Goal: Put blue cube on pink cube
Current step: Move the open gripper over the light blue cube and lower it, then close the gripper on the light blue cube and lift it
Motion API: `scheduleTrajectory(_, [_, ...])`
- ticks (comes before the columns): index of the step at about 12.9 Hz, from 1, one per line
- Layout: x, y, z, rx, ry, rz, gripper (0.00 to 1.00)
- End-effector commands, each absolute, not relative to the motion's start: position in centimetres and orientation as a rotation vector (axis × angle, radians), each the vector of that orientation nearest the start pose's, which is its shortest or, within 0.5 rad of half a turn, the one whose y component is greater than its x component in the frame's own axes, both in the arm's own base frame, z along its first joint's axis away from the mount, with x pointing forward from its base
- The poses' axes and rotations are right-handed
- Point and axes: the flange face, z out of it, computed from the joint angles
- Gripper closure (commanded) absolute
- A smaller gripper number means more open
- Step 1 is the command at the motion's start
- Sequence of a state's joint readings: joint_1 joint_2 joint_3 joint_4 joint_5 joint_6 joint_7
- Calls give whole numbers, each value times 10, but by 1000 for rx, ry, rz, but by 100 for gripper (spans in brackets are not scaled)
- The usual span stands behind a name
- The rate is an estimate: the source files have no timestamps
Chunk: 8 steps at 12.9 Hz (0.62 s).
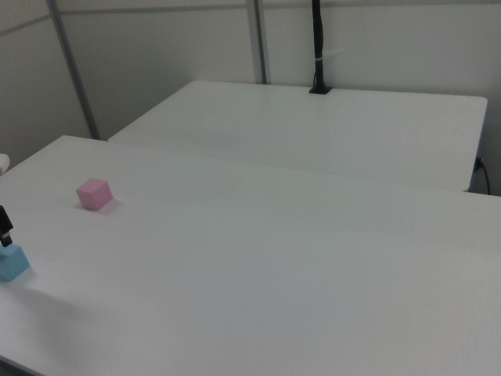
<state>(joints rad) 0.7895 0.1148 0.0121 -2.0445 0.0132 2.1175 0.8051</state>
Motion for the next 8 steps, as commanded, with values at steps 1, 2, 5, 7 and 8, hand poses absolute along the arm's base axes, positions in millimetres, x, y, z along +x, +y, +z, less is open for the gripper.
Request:
scheduleTrajectory(1, [387, 404, 356, -3176, -46, 93, 0])
scheduleTrajectory(2, [386, 402, 351, -3181, -61, 103, 0])
scheduleTrajectory(5, [388, 405, 339, -3164, -80, 54, 0])
scheduleTrajectory(7, [389, 408, 331, -3160, -90, 37, 0])
scheduleTrajectory(8, [390, 409, 328, -3156, -90, 30, 8])
